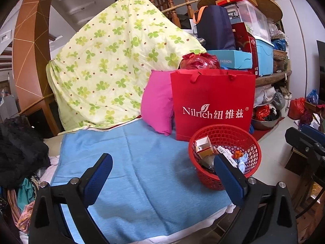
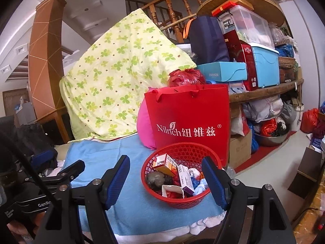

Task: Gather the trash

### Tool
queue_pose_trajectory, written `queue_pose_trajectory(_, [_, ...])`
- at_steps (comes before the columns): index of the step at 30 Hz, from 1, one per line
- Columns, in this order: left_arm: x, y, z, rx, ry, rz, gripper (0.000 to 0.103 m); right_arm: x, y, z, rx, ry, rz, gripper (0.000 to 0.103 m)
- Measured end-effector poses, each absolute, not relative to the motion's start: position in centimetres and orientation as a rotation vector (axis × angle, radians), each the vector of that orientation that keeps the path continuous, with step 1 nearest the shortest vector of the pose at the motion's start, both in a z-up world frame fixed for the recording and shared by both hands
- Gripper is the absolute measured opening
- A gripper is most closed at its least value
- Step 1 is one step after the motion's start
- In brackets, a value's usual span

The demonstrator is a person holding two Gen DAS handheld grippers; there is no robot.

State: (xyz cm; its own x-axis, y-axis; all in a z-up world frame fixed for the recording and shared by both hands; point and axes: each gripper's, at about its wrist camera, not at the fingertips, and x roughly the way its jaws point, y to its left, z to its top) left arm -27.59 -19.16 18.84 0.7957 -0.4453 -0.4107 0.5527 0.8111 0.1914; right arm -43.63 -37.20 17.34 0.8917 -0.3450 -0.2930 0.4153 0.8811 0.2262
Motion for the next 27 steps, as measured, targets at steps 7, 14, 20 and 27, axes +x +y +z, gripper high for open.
queue_pose_trajectory(7, [-28.4, -17.9, 19.8, 0.305, 0.350, -0.531, 0.100, -44.0, -36.9, 17.8, 0.281, 0.261, -0.408, 0.076])
queue_pose_trajectory(14, [-29.4, -17.0, 20.7, 0.320, 0.315, -0.487, 0.100, -45.4, -36.0, 18.3, 0.261, 0.282, -0.413, 0.076])
queue_pose_trajectory(20, [-30.0, -15.9, 21.5, 0.311, 0.296, -0.466, 0.100, -46.1, -34.8, 19.1, 0.230, 0.283, -0.419, 0.076])
queue_pose_trajectory(27, [-30.2, -15.2, 21.9, 0.302, 0.296, -0.460, 0.100, -46.3, -33.7, 19.9, 0.201, 0.287, -0.426, 0.076])
